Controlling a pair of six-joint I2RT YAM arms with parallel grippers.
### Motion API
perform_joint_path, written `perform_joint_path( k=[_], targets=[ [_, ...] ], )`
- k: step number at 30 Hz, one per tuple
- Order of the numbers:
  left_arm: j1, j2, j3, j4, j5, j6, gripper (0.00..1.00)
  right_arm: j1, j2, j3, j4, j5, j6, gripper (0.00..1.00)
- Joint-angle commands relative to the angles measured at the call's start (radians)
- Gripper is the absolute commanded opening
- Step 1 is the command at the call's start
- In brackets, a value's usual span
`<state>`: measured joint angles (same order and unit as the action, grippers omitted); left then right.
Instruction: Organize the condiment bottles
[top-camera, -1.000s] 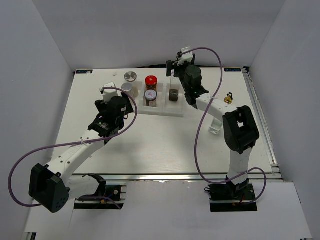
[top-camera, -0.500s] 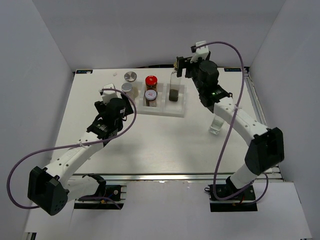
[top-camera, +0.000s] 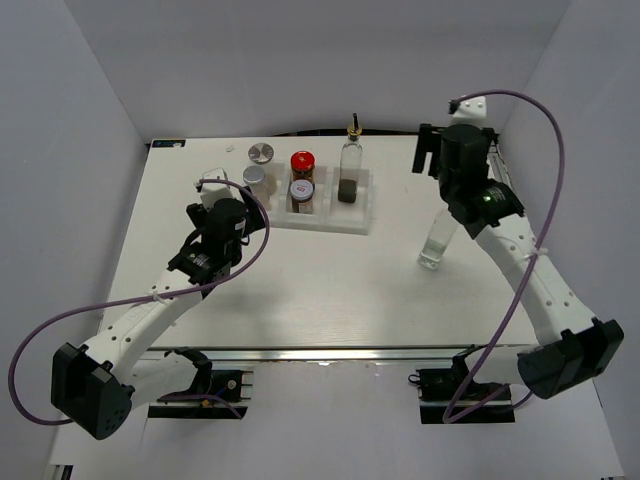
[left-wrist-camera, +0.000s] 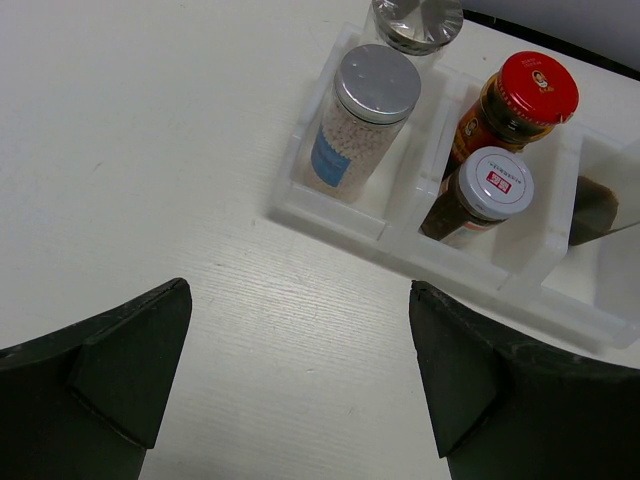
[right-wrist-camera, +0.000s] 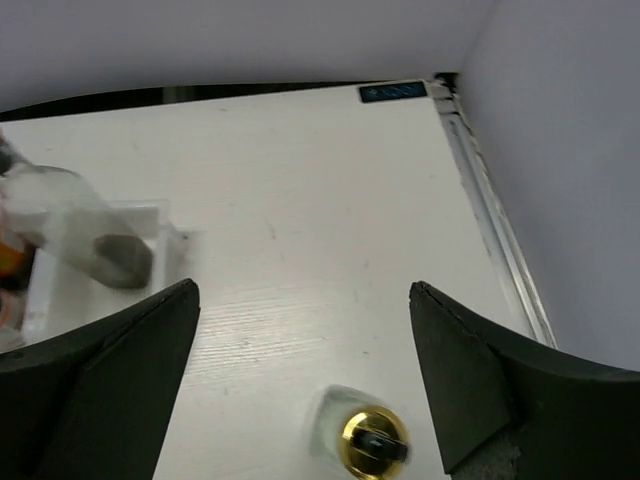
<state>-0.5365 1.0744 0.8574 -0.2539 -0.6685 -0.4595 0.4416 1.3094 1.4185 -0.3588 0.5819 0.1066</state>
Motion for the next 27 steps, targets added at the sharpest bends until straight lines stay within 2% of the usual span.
perform_joint_path(
  k=[1, 5, 9, 16, 20, 23, 26, 27],
  targets=[
    [0.003, -0.021, -0.008, 0.010, 0.018, 0.008, 0.98, -0.049, -0.064, -0.006, -0.153, 0.078, 0.067, 0.89],
    [0.003, -0.022, -0.009, 0.008, 0.024, 0.010, 0.98, -0.075, -0.105, -0.029, -0.206, 0.102, 0.084, 0.90],
    [0.003, -0.025, -0.012, 0.011, 0.027, 0.012, 0.98, -0.095, -0.154, -0.097, -0.224, 0.041, 0.088, 0.90],
    [0.003, -0.018, -0.009, 0.013, 0.027, 0.012, 0.98, -0.096, -0.170, -0.193, -0.200, -0.034, 0.076, 0.89],
    [0.003, -0.011, -0.006, 0.012, 0.021, 0.013, 0.98, -0.096, -0.176, -0.271, -0.111, -0.048, 0.051, 0.89],
    [0.003, -0.008, -0.008, 0.013, 0.020, 0.013, 0.98, -0.096, -0.187, -0.332, -0.026, -0.045, 0.041, 0.82],
    [0.003, -0.007, -0.006, 0.008, 0.017, 0.012, 0.98, -0.095, -0.206, -0.390, 0.066, -0.039, 0.027, 0.69],
    [0.003, -0.008, -0.008, 0.010, 0.015, 0.010, 0.98, -0.096, -0.211, -0.401, 0.082, -0.042, 0.025, 0.62]
  ],
)
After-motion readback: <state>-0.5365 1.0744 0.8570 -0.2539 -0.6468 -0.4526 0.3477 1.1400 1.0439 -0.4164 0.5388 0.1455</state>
